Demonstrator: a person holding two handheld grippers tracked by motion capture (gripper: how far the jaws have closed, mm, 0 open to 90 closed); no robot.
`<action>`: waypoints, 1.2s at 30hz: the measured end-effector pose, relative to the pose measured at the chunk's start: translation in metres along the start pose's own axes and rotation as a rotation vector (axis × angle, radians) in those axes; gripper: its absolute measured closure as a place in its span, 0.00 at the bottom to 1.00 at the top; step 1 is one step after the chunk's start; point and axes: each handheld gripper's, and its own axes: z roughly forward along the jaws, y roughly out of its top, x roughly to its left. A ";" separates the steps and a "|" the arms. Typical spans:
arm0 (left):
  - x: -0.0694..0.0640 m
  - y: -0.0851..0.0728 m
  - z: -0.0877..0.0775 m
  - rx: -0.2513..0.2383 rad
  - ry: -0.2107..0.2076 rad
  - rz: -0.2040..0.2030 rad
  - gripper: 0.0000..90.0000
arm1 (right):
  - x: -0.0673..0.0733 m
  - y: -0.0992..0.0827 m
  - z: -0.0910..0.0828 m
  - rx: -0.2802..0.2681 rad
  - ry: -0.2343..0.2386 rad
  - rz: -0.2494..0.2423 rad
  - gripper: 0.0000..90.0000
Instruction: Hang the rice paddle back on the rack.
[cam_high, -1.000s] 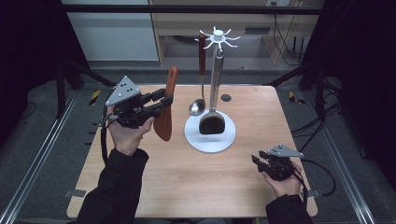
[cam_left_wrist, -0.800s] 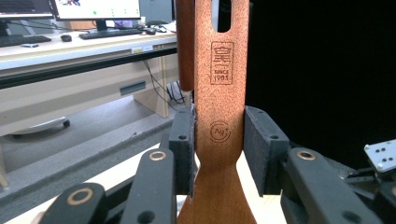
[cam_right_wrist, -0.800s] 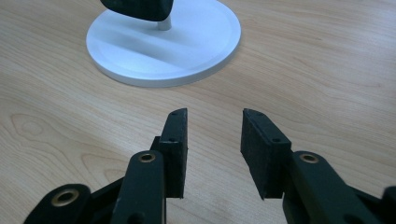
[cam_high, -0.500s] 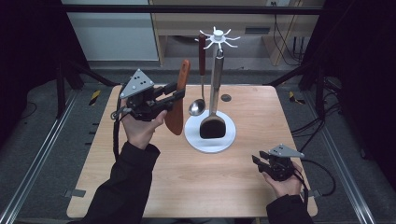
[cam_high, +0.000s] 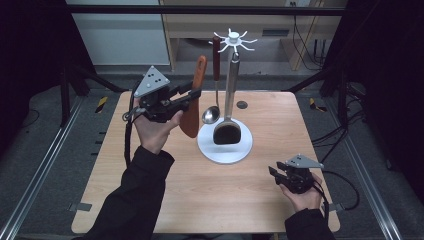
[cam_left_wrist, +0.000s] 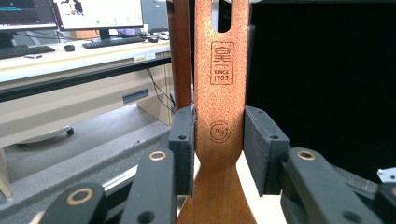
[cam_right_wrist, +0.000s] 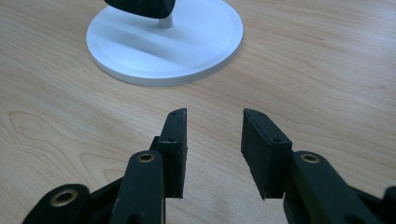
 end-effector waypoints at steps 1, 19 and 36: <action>0.000 0.001 0.001 -0.003 -0.002 0.002 0.73 | 0.000 0.000 0.000 0.000 0.001 0.000 0.69; -0.003 0.017 0.021 0.002 -0.003 0.018 0.73 | 0.000 0.000 0.000 -0.001 0.002 0.006 0.69; -0.001 0.020 0.038 0.023 0.002 0.020 0.73 | -0.001 0.000 0.000 -0.006 0.003 0.010 0.69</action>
